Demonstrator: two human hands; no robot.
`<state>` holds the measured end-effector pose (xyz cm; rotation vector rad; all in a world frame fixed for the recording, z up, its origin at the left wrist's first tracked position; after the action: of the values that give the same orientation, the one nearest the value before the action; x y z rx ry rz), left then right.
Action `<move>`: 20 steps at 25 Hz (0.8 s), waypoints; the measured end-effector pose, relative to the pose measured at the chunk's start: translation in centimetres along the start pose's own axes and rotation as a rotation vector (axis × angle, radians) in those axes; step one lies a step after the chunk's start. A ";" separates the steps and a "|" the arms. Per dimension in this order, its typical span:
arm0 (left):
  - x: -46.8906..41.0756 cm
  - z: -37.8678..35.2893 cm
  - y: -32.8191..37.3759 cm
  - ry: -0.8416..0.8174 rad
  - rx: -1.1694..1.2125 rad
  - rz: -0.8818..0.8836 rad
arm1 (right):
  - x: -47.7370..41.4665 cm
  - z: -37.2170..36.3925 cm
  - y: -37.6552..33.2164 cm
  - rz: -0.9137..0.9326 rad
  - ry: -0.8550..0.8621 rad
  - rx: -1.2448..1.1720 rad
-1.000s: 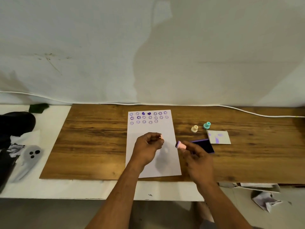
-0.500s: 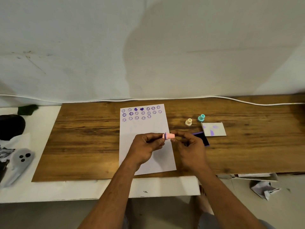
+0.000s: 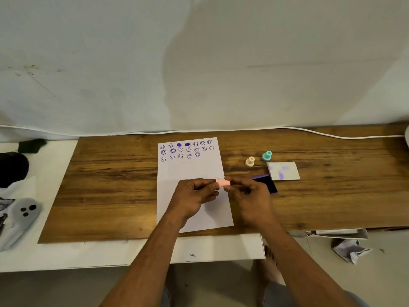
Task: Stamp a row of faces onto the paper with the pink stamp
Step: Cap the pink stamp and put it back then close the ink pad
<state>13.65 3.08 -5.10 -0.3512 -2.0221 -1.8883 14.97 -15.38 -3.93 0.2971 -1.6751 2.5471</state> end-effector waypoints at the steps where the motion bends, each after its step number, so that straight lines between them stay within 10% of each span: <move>1: 0.0 -0.3 0.1 0.013 -0.013 -0.002 | -0.3 0.3 -0.2 0.019 0.028 0.004; 6: -0.2 -0.1 0.1 0.124 -0.284 -0.052 | -2.7 2.5 -0.2 0.131 0.327 0.395; 12: 0.0 1.2 0.0 0.163 -0.458 -0.099 | -4.7 0.6 0.5 0.183 0.239 0.780; 20: -0.4 1.9 0.2 0.217 -0.493 -0.139 | -5.4 9.8 2.5 -0.112 0.518 0.555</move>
<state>13.96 4.99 -5.20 -0.1190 -1.4603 -2.3878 20.95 -25.12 -3.54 -0.2237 -0.7476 2.6384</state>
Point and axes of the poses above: each hand's wrist, its own x-axis away from the middle knuckle, its own z-axis out of the back of the hand, y = z × x, the point moved 6 cm from there along -x, towards the middle knuckle, and after that the axes turned 2 degrees about x, right-handed, at the moved point
